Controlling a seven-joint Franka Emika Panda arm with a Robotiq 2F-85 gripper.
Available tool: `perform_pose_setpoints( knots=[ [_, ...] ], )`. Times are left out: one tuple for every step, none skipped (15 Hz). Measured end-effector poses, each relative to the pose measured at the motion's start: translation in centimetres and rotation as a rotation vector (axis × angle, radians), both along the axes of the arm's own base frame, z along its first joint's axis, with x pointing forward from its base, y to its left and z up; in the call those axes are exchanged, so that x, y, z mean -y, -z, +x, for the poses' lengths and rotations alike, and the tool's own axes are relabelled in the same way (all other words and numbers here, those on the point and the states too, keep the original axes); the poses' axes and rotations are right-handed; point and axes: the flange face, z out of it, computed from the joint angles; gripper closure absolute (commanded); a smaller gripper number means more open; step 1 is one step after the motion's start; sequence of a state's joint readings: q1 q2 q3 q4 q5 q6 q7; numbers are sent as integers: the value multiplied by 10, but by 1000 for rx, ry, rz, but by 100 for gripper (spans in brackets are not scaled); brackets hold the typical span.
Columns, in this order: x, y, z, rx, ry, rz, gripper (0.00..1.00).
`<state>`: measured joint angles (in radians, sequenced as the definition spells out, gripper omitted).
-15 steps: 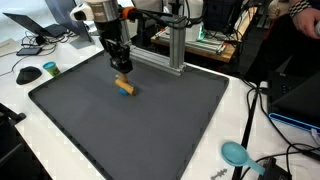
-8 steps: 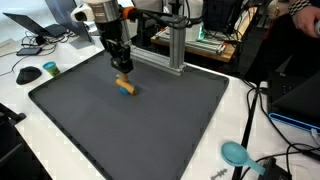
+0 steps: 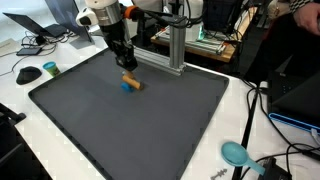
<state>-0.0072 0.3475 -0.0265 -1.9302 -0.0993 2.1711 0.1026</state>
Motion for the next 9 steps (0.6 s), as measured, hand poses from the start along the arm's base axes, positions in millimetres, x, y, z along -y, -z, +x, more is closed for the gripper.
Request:
perform_pose_setpoints(
  knots=[
    [0, 1, -2, -16, 0, 0, 78],
    [-1, 2, -4, -35, 0, -1, 78],
    [-2, 3, -6, -56, -1, -1, 78],
    [-2, 4, -8, -75, -3, -2, 78],
    [-3, 5, -10, -90, -11, -2, 78],
    [-5, 5, -11, -99, -22, -3, 78],
    [-6, 5, -11, -102, -36, -6, 78],
    [-9, 4, -10, -101, -55, -12, 78],
    [-12, 3, -9, -100, -77, -19, 78]
  ],
)
